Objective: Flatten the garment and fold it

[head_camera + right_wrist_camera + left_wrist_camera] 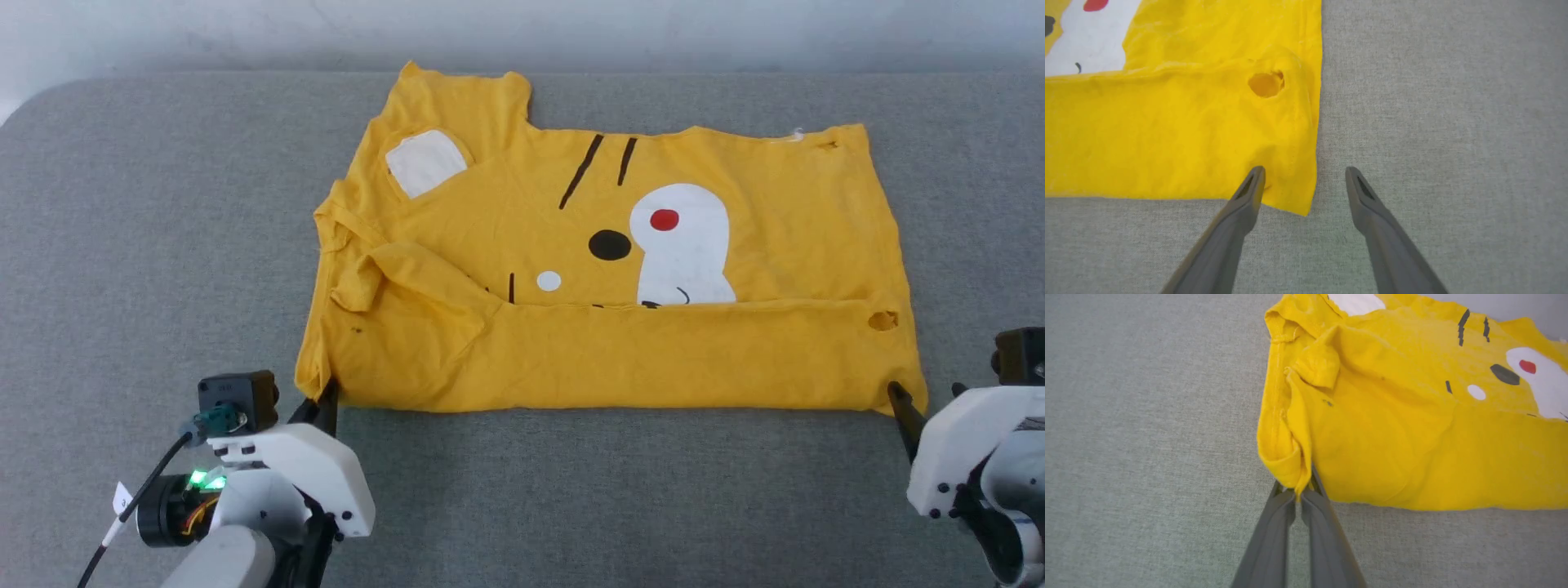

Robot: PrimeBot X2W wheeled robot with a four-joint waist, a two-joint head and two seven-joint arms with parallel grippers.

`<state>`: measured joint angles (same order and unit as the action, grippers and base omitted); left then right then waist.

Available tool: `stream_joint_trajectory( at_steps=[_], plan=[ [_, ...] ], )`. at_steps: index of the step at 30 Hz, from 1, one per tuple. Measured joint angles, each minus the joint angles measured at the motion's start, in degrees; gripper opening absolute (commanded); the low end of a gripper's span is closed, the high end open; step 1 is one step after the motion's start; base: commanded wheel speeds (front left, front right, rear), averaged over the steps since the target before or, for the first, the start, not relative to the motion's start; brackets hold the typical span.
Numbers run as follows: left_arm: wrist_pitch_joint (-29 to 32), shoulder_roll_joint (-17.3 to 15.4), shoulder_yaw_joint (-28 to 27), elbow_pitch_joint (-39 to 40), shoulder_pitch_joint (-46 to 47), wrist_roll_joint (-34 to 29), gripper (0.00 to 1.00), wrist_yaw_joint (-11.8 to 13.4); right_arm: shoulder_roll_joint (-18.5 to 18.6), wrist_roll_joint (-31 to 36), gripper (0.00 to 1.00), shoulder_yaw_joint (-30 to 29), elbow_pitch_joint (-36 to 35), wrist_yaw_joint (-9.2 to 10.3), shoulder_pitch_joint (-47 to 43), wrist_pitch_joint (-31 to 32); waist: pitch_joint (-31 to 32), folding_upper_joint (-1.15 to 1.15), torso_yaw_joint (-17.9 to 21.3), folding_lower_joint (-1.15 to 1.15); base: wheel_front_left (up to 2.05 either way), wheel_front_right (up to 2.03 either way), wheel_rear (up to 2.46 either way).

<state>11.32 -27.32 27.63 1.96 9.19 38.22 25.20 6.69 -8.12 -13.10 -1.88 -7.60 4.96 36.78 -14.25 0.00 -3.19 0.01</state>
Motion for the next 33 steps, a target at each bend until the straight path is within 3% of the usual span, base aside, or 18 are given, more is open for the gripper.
stream_joint_trajectory(
  at_steps=[8, 10, 21, 33],
  plan=[
    [-0.6, -0.7, 0.1, 4.7, 0.0, -1.7, 0.0, 0.4, -1.3, 3.0, 1.0, -0.6, 6.9, 0.0, 3.0, 1.9, -1.2, 0.0, -1.5, -0.01, 0.0, 0.0, 0.0],
    [-0.6, -0.9, 0.1, 5.1, 0.0, -1.8, 0.0, 0.6, -1.6, 3.0, 0.0, -1.4, 7.9, -0.02, 3.6, 2.0, -1.3, 0.0, -1.7, 0.0, 0.0, 0.0, 0.0],
    [0.1, -2.1, 0.2, 4.1, -2.7, -0.5, 0.0, 0.5, -0.2, -0.4, 0.0, 0.4, 9.4, -0.01, 2.0, 1.0, 2.2, 0.0, -1.2, 0.0, 0.0, 0.0, 0.0],
    [2.3, -6.5, -0.4, 6.3, -13.8, 2.3, 0.0, 1.2, 4.3, -5.6, 0.0, 0.4, -2.1, -0.02, -8.5, 8.5, 10.0, 0.0, -0.9, -0.01, 0.0, 0.0, 0.0]
  ],
)
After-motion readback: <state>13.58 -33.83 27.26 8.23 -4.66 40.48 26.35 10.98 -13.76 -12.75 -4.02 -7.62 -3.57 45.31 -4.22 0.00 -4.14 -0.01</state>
